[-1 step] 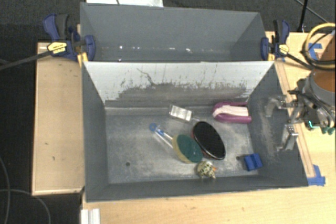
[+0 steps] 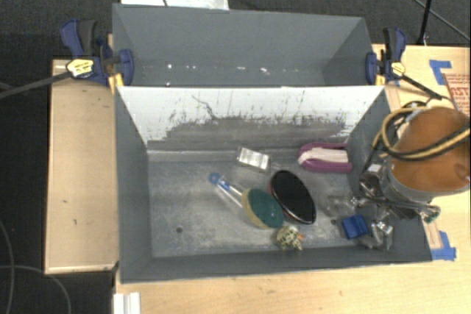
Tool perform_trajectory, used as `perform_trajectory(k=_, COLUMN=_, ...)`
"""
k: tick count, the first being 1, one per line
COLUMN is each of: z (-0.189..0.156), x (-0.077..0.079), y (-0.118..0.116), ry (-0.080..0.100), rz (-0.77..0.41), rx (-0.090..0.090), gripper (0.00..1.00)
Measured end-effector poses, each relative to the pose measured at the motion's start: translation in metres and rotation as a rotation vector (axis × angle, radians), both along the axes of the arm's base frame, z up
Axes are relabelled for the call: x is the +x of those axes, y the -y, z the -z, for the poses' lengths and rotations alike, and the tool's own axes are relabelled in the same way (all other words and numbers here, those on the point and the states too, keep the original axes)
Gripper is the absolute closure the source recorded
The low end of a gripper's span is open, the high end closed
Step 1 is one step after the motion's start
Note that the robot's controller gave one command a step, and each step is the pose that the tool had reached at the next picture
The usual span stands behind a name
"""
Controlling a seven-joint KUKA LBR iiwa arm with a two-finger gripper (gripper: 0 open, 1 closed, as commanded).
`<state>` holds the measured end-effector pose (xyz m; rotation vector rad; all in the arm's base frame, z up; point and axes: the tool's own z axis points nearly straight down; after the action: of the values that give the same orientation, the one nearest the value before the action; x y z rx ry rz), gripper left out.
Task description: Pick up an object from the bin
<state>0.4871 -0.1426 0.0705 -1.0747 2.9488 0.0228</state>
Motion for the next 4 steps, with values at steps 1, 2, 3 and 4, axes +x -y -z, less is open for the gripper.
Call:
perform_trajectory(k=1, z=-0.030, x=-0.005, y=-0.002, ry=0.005, rz=0.258, rx=-0.014, gripper=0.00)
perform_trajectory(k=2, z=-0.030, x=-0.004, y=0.003, ry=0.007, rz=0.230, rx=-0.015, gripper=0.00)
perform_trajectory(k=3, z=0.000, x=0.008, y=-0.006, ry=0.004, rz=0.130, rx=-0.015, gripper=0.00)
perform_trajectory(k=4, z=0.000, x=0.009, y=-0.006, ry=0.007, rz=0.129, rx=-0.015, gripper=0.00)
